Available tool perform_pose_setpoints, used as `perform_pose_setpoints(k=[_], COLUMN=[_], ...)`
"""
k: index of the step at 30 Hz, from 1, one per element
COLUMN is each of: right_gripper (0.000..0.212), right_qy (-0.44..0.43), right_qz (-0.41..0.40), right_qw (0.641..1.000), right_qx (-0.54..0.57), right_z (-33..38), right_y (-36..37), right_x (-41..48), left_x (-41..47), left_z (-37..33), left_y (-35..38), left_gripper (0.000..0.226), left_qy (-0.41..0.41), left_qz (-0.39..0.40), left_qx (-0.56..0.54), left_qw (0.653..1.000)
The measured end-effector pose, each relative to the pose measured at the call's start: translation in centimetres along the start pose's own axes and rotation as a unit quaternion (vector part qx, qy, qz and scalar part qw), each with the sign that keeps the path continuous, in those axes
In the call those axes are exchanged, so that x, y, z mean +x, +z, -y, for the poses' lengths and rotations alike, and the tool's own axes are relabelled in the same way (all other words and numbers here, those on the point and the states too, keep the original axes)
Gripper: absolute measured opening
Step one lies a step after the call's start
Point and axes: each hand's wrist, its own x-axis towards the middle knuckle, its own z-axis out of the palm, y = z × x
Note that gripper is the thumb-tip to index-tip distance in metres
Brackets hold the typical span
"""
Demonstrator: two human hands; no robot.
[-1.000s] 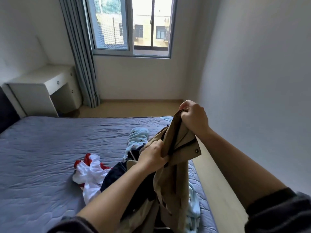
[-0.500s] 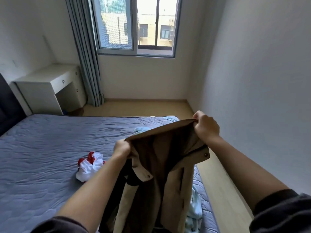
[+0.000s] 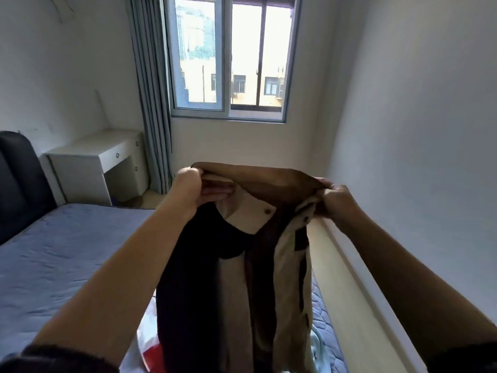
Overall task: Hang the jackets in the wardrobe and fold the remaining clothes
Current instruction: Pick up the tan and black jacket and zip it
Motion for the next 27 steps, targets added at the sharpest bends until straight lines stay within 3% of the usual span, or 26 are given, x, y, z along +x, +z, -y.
perform_pose_setpoints(k=[2,6,11,13,15,17,18,19,21,27], right_gripper=[0.040,0.019,0.028,0.034,0.034,0.027,0.026,0.027,0.034,0.026], right_qy=[-0.032,-0.125,-0.253,-0.266,-0.279,-0.266,-0.238,-0.211,-0.156,0.003], right_qz=[0.002,0.018,0.017,0.051,0.045,-0.017,-0.033,-0.033,-0.013,-0.036], right_qw=[0.992,0.976,0.946,0.932,0.930,0.943,0.952,0.960,0.975,0.995], right_qx=[0.123,0.177,0.203,0.240,0.233,0.199,0.190,0.180,0.155,0.097], right_z=[3.7,10.4,15.5,16.7,17.5,17.3,16.6,15.5,12.5,0.7], right_y=[0.4,-0.1,-1.1,-1.0,-0.4,0.6,1.1,1.7,2.9,7.1], right_x=[-1.1,-2.3,-3.6,-3.7,-3.5,-2.4,-1.5,-0.3,2.5,11.9], left_x=[-1.5,-4.7,-8.0,-8.2,-6.8,-4.6,-3.3,-2.1,0.5,11.4], left_z=[-3.3,-9.5,-14.7,-15.9,-16.1,-15.2,-14.7,-13.7,-10.8,-0.4], left_y=[1.1,2.8,3.9,3.9,5.7,6.3,6.6,6.7,6.0,2.9], left_gripper=[0.038,0.041,0.037,0.035,0.036,0.042,0.044,0.042,0.038,0.049], left_qy=[0.057,0.165,0.289,0.315,0.320,0.339,0.306,0.272,0.201,-0.009], left_qz=[0.021,0.071,0.094,0.101,0.046,-0.110,-0.208,-0.225,-0.091,-0.043], left_qx=[-0.036,-0.063,-0.050,-0.061,-0.069,-0.063,-0.066,-0.056,-0.081,0.033], left_qw=[0.998,0.982,0.951,0.942,0.944,0.932,0.927,0.934,0.972,0.998])
